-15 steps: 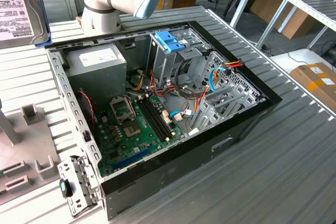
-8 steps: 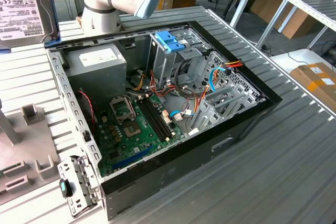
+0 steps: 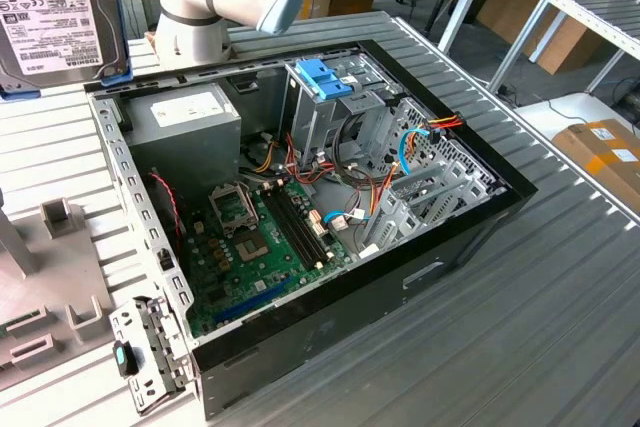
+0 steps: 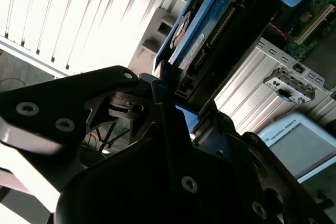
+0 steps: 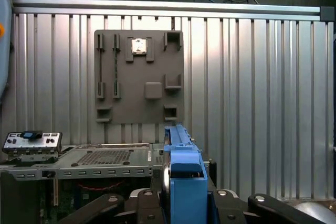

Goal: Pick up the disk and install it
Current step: 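Pick up the disk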

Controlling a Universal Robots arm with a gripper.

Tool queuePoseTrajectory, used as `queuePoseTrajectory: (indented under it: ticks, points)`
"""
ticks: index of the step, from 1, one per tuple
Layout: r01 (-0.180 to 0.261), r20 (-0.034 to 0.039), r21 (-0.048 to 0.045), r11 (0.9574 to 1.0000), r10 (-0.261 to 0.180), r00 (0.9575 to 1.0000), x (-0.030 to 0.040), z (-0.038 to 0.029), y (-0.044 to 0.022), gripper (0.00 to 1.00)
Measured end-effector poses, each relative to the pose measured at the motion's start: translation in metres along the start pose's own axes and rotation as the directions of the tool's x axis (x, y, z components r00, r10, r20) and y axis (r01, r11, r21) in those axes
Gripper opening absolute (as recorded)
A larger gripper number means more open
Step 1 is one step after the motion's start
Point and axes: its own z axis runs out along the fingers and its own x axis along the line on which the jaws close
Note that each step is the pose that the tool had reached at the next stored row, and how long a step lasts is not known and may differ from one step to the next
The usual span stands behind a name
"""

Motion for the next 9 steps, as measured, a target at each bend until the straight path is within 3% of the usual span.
queuePoseTrajectory:
  ticks: [9]
  points:
    - [0.000, 0.0000, 0.0001, 1.0000, 0.000, 1.0000, -0.0001, 0.0007, -0.0158, 0.37]
